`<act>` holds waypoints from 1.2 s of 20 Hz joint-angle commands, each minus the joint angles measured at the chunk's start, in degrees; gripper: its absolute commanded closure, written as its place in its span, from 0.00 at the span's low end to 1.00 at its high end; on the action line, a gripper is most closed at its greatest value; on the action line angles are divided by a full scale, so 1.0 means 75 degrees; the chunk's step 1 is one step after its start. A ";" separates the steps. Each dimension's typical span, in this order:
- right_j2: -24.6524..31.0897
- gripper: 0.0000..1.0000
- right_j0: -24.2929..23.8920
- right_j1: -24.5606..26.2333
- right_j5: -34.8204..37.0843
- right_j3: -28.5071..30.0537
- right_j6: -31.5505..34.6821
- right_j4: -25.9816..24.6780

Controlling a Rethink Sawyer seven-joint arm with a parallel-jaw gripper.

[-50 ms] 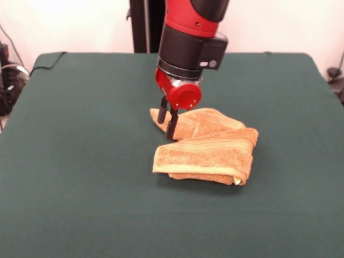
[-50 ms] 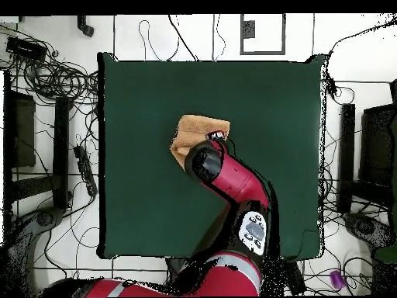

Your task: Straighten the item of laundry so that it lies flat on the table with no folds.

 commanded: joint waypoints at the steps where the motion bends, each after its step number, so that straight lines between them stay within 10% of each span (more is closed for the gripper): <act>1: 0.1160 0.00 -0.0007 0.0336 -0.0341 0.0479 0.1144 -0.0083; 24: 0.1139 0.00 0.0562 0.0822 -0.0297 -0.0321 0.1924 0.0948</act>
